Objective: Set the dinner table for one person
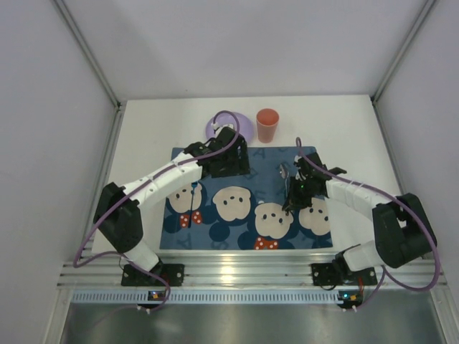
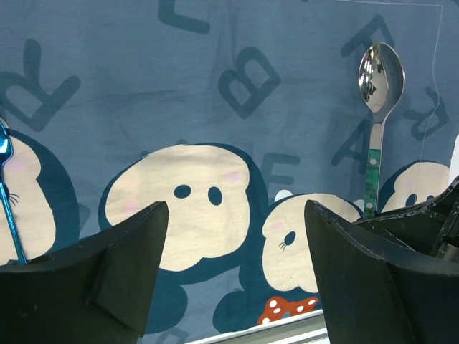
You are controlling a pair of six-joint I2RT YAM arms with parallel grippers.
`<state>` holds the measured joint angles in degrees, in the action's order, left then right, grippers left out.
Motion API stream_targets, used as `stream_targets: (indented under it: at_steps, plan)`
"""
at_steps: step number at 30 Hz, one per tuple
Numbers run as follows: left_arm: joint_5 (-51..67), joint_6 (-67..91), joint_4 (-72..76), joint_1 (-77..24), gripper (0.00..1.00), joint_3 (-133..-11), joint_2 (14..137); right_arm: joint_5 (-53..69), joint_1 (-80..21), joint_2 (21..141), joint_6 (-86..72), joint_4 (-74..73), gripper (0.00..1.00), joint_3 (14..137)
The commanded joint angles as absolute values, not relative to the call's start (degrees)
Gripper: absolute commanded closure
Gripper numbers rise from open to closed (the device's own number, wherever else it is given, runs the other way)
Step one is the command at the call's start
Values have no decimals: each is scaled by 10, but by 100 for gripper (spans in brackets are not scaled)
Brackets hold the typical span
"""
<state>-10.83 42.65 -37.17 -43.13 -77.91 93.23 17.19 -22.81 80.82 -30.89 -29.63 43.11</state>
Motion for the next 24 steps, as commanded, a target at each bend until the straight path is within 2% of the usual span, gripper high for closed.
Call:
stream_targets:
  at_steps: [1, 24]
  plan:
    - [-117, 422, -365, -427, 19, -775, 906, 156, -221, 819, -293, -282, 100, 430]
    - [-112, 406, -371, -397, 19, -802, 919, 100, -219, 855, -288, -337, 98, 417]
